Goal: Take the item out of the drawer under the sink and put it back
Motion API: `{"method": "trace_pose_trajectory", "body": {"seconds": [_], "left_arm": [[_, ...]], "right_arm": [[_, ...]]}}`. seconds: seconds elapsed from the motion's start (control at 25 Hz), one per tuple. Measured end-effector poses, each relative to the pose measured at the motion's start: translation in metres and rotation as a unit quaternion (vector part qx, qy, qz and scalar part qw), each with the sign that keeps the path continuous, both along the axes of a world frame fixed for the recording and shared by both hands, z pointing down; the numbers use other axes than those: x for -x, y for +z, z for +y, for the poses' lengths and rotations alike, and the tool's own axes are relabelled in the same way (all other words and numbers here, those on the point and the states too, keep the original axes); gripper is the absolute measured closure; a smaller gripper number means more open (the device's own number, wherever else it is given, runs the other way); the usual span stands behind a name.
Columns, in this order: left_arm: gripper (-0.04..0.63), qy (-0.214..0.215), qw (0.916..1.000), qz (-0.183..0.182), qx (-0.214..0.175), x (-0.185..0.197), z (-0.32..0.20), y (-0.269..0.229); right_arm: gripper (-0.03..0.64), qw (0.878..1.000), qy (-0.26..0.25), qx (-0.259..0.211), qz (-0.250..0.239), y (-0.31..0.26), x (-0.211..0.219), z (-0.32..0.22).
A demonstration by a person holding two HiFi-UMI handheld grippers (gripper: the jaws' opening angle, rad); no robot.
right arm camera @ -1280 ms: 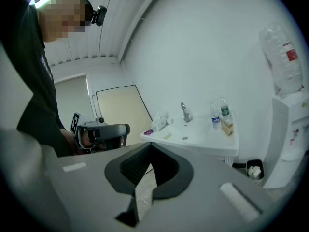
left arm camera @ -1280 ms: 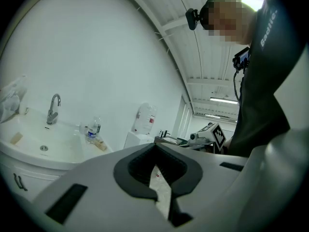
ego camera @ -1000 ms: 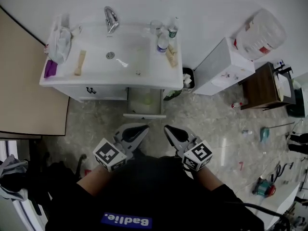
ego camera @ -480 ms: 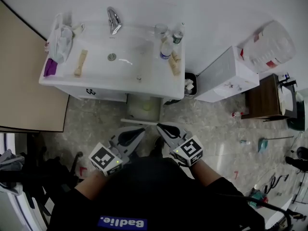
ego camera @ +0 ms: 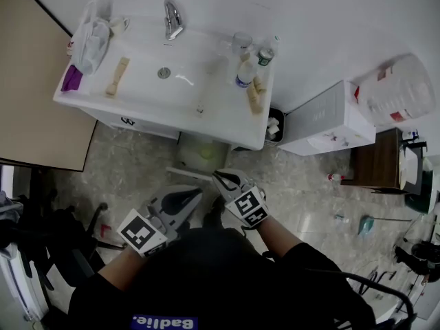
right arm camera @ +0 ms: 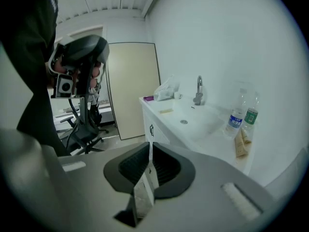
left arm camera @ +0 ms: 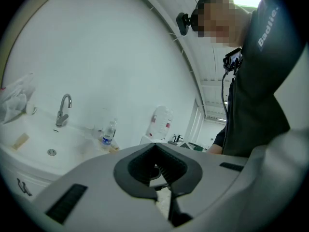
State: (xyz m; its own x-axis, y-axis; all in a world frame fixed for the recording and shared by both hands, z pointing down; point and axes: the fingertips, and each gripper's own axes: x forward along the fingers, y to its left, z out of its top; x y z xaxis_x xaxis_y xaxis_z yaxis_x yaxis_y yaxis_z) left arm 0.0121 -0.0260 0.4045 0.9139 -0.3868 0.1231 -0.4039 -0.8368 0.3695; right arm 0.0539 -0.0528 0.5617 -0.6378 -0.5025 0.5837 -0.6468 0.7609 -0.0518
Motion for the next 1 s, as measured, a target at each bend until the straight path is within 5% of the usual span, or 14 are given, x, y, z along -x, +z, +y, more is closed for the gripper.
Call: {"method": "trace_pose_trajectory", "body": {"seconds": [0.48, 1.0], "left_arm": [[0.589, -0.031, 0.9995, -0.004, 0.002, 0.018, -0.003, 0.005], [0.589, -0.055, 0.9981, -0.014, 0.023, 0.039, -0.017, 0.020]], "right_arm": [[0.554, 0.990, -0.046, 0.056, 0.119, 0.100, 0.007, -0.021], [0.518, 0.963, -0.079, 0.106, 0.237, 0.213, 0.008, -0.048]]}}
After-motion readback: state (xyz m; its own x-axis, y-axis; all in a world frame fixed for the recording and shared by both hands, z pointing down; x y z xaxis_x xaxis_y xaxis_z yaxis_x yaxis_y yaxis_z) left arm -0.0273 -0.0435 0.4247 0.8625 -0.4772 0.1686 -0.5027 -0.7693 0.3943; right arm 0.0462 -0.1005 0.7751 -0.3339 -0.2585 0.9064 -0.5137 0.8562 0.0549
